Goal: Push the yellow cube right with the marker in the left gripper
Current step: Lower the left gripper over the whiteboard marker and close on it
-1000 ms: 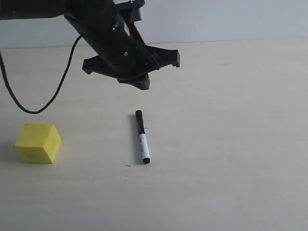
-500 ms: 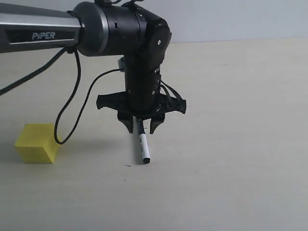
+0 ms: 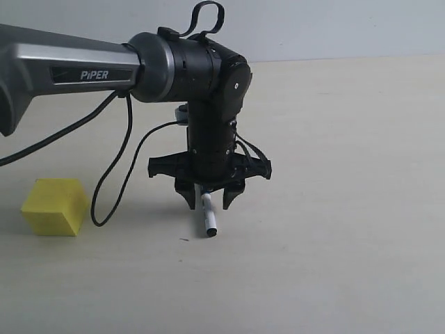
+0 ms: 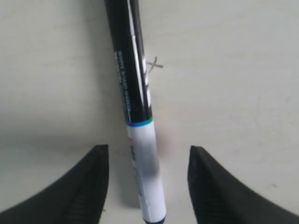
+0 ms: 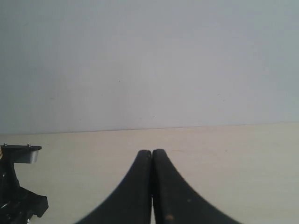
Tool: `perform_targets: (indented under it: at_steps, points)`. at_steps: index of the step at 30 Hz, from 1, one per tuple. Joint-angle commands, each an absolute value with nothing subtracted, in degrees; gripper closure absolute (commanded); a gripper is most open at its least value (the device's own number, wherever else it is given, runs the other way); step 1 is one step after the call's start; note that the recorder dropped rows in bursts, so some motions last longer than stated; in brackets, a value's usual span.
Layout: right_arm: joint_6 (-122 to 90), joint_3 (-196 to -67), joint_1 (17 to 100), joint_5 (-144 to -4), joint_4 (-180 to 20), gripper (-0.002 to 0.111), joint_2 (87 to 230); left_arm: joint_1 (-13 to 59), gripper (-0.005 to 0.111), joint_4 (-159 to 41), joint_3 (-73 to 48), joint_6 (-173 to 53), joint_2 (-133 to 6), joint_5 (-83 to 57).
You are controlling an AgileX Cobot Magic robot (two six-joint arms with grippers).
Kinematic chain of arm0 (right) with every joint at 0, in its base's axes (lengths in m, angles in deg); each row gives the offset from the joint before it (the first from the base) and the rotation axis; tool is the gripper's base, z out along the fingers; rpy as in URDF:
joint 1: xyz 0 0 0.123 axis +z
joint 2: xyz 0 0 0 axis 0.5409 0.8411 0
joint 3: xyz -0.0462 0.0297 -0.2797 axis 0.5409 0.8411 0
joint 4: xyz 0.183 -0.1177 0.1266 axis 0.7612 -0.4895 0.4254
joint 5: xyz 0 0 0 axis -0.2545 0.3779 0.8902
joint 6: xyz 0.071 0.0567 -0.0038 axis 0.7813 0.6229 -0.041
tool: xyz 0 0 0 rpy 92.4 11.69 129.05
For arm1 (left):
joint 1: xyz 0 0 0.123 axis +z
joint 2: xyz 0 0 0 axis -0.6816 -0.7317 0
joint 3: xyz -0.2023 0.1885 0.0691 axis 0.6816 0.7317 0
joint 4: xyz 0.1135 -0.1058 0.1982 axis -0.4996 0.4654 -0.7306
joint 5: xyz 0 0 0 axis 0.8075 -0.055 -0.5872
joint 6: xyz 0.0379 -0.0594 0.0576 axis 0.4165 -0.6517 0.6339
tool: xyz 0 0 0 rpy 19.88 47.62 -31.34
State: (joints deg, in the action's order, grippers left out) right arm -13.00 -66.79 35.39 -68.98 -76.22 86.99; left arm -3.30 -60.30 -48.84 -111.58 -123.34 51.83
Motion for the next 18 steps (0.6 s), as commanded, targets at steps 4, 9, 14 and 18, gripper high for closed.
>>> perform_targets:
  at_steps: [4, 9, 14, 18]
  points:
    - [-13.1, -66.5, 35.3, -69.6, -76.1, 0.108, 86.7, -3.1, 0.073, -60.2, -49.3, -112.2, -123.4, 51.4]
    - [-13.1, -66.5, 35.3, -69.6, -76.1, 0.108, 86.7, -3.1, 0.067, -60.2, -49.3, -112.2, -123.6, 51.4]
    - [-13.1, -66.5, 35.3, -69.6, -76.1, 0.108, 86.7, -3.1, 0.061, -60.2, -49.3, -112.2, -124.8, 51.3]
    - [-13.1, -66.5, 35.3, -69.6, -76.1, 0.108, 86.7, -3.1, 0.061, -60.2, -49.3, -112.2, -126.0, 51.2]
